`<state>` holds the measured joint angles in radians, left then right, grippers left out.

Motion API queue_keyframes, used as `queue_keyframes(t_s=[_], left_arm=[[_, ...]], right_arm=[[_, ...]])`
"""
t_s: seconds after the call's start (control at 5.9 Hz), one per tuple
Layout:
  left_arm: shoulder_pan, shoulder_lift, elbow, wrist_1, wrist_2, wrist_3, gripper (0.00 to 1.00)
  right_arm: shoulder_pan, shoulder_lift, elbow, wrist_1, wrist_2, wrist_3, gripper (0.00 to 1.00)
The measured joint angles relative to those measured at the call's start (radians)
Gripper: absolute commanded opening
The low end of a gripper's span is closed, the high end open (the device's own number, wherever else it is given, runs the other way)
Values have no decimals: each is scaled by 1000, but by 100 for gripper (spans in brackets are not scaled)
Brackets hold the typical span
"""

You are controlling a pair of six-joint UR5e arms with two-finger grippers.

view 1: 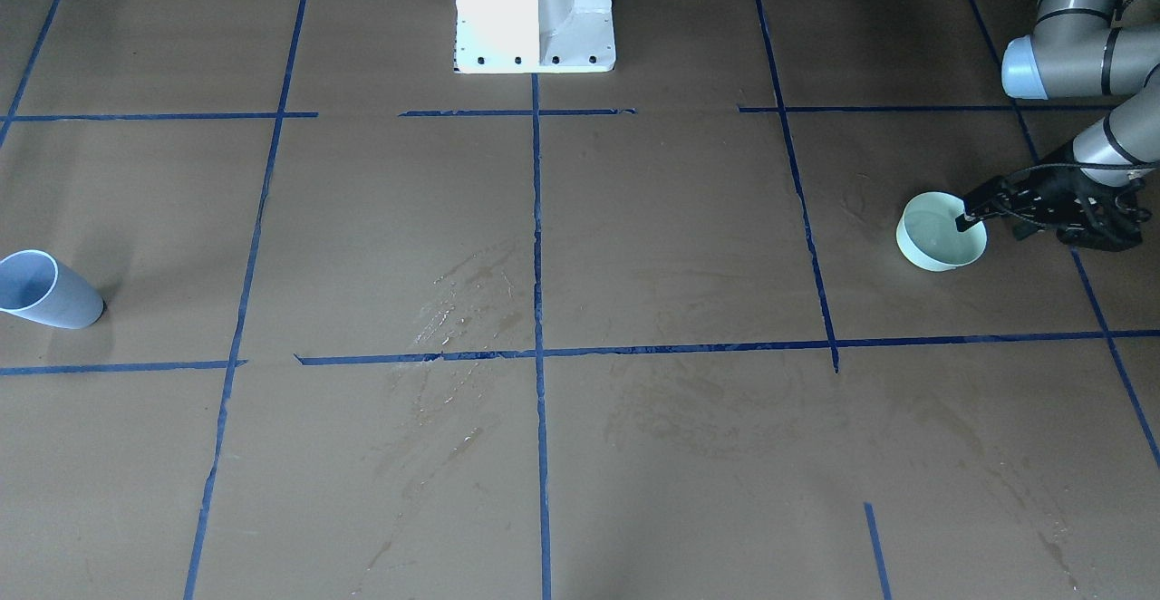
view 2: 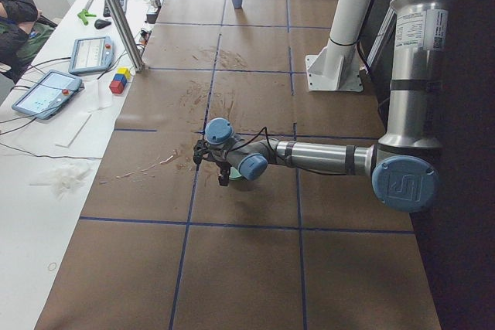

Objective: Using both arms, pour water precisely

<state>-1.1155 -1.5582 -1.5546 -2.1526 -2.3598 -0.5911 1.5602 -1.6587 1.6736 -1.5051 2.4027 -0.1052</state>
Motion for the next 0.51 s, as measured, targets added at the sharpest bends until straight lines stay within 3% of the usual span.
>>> queue_keyframes(t_s=[0.51], left_arm=[[-160,2,-2,164,5,320,100]], right_arm=[[-5,-4,-2,80,4,16,100]])
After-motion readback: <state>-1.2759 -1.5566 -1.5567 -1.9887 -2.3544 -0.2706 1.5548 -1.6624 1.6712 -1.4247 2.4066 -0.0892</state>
